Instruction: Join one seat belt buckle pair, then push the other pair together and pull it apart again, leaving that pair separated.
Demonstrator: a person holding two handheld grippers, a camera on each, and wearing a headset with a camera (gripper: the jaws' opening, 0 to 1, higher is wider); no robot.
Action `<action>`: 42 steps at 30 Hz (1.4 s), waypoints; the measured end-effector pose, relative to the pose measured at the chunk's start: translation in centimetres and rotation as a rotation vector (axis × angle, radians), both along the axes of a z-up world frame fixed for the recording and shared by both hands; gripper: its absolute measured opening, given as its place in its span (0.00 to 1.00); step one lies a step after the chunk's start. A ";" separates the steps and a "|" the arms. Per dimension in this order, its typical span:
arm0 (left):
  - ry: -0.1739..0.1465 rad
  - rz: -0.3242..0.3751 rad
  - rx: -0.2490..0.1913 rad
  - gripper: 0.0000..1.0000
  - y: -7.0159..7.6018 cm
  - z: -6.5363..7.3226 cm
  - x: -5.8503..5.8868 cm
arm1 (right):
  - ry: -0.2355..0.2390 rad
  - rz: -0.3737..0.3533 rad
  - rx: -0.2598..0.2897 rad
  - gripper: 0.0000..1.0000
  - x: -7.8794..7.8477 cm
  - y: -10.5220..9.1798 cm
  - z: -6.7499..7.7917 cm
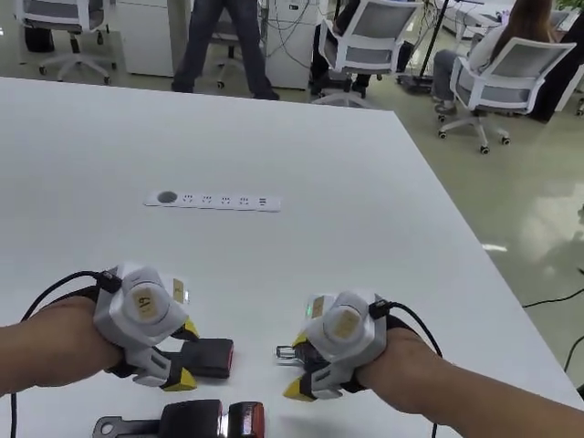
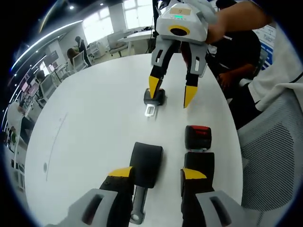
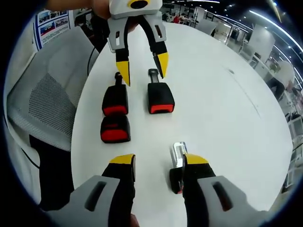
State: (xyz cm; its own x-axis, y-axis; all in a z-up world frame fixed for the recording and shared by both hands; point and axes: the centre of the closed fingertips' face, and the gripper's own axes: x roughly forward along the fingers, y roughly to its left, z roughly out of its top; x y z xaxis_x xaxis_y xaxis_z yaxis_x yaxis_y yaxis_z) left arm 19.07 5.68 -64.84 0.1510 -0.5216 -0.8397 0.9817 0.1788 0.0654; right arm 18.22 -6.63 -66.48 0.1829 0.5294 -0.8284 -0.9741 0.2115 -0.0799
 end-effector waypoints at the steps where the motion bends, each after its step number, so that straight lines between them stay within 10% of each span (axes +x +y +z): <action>1: 0.003 -0.009 0.005 0.40 -0.2 0.0 -0.1 | -0.002 -0.001 -0.007 0.38 0.2 -0.3 0.0; 18: 0.032 -0.080 0.071 0.42 -0.4 -3.2 1.2 | 0.005 0.016 0.021 0.38 2.9 -2.8 -1.3; 26: 0.043 -0.105 0.137 0.43 0.2 -4.1 0.6 | 0.020 0.055 -0.066 0.33 3.4 -3.9 -3.3; 42: 0.058 -0.120 0.121 0.32 0.6 -4.5 1.0 | 0.081 0.058 -0.040 0.33 3.5 -3.8 -3.3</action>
